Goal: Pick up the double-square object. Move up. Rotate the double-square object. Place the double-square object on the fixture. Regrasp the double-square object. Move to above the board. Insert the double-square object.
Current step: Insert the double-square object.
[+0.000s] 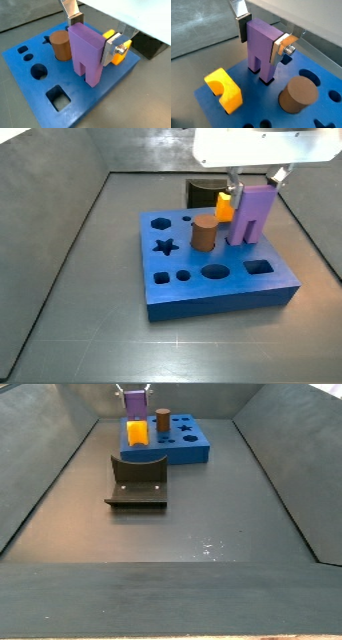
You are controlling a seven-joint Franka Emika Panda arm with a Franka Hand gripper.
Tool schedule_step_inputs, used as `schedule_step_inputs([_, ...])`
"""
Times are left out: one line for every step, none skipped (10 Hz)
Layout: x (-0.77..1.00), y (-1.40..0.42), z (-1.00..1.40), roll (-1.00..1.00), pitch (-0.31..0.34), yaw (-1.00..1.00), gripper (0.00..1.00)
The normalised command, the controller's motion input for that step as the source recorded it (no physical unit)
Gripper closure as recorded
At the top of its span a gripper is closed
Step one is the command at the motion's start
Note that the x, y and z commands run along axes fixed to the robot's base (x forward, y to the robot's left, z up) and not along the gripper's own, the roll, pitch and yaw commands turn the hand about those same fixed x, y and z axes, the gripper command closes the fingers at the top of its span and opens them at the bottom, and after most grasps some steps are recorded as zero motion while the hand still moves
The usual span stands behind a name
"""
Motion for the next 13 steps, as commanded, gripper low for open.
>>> schedule_step_inputs([0.22,0.00,-0.07,0.00,0.026,0.00,1.00])
schedule_step_inputs([0.05,0.01,-0.07,0.00,0.004,0.00,1.00])
schedule_step_inputs([-0.03,0.01,-0.09,0.00,0.000,-0.04,1.00])
schedule_step_inputs([-0.11,0.01,-0.02,0.00,0.000,-0.05,1.00])
schedule_step_inputs([-0.21,0.01,0.00,-0.02,0.000,-0.05,1.00])
schedule_step_inputs([-0.24,0.01,0.00,-0.02,0.000,-0.07,1.00])
schedule_step_inputs([-0.29,0.00,0.00,0.00,0.000,-0.10,1.00])
schedule_step_inputs([-0.21,0.00,0.00,0.00,0.000,-0.10,1.00])
schedule_step_inputs([-0.05,0.00,0.00,0.00,0.000,-0.07,1.00])
schedule_step_inputs([0.00,0.00,-0.01,0.00,0.000,-0.03,1.00])
schedule_step_inputs([0.01,0.00,-0.09,0.02,0.000,-0.01,1.00])
schedule_step_inputs([0.19,0.00,-0.13,0.05,0.029,-0.02,1.00])
schedule_step_inputs([0.23,0.00,-0.15,0.06,0.046,-0.02,1.00])
